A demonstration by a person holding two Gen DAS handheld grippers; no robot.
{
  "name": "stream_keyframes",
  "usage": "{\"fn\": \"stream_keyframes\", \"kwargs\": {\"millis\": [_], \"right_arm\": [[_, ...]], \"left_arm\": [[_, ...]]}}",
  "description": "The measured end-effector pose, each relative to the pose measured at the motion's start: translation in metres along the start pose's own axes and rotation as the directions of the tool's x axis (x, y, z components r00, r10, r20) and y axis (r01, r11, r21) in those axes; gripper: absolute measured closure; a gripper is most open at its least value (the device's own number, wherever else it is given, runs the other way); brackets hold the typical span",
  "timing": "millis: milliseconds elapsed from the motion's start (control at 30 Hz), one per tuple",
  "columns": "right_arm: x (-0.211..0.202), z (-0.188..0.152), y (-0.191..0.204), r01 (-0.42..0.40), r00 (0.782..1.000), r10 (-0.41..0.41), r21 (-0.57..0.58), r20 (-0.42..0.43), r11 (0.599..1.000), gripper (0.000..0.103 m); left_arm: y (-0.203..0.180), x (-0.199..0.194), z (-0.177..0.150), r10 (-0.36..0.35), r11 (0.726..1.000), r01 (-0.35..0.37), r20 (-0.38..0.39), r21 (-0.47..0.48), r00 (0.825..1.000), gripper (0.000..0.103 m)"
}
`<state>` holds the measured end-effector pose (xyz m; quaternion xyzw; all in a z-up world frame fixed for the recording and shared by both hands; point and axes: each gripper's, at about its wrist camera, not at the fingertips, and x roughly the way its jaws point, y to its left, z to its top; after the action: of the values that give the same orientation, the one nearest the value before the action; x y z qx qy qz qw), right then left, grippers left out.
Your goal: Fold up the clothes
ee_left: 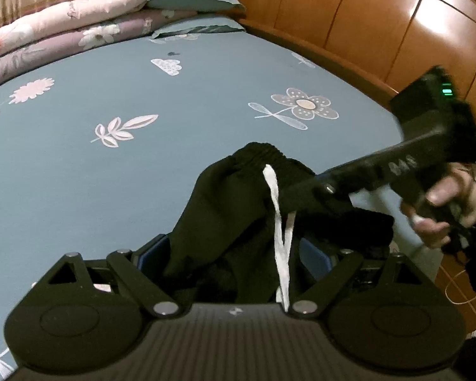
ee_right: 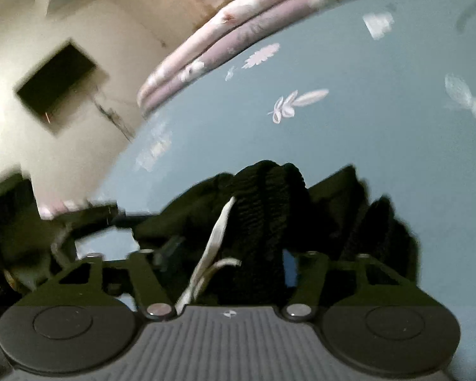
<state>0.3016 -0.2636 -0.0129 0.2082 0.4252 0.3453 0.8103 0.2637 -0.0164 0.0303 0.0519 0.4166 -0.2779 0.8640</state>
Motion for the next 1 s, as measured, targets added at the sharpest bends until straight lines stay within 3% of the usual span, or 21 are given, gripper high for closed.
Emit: {"fn": "stream_keyframes", "kwargs": {"millis": [100,167,200,433,667,733,800,1000], "right_arm": [[0.011,-0.001,-0.007,-0.029,0.999,0.03,0.036,-0.024,0.999,0.061],[0.009,-0.001,0.005,0.022,0.999,-0.023,-0.028,-0.029,0.999,0.07],[0.005,-0.001,0.012,0.049,0.998,-0.05,-0.062,-0.024,0.997,0.08],[-0.039,0.002,0.018,0.26,0.965,-0.255,-0.124,0.053,0.958,0.083],[-0.098,0.007,-0.003,0.451,0.892,-0.44,-0.118,0.107,0.885,0.083],[-0.114,0.011,-0.012,0.509,0.859,-0.496,-0.104,0.123,0.855,0.083],[-0.129,0.016,-0.021,0.583,0.81,-0.569,-0.097,0.142,0.807,0.083],[-0.163,0.027,-0.059,0.769,0.639,-0.754,-0.103,0.152,0.631,0.083]], "left_arm": [[0.001,-0.006,-0.002,0.003,1.0,-0.003,0.003,0.005,1.0,0.013],[0.002,-0.008,-0.003,0.015,1.0,-0.015,-0.002,0.007,1.0,0.012],[0.002,-0.008,-0.002,0.019,1.0,-0.019,-0.003,0.007,1.0,0.012],[-0.004,-0.016,0.006,-0.004,1.0,0.004,0.03,0.016,1.0,0.012],[-0.022,-0.033,0.024,-0.069,0.998,0.066,0.122,0.022,0.99,0.01],[-0.024,-0.031,0.029,-0.071,0.997,0.068,0.131,0.028,0.989,0.01],[-0.027,-0.028,0.033,-0.074,0.997,0.069,0.14,0.034,0.987,0.01],[-0.032,-0.009,0.034,-0.069,0.998,0.068,0.113,0.012,0.991,0.01]]}}
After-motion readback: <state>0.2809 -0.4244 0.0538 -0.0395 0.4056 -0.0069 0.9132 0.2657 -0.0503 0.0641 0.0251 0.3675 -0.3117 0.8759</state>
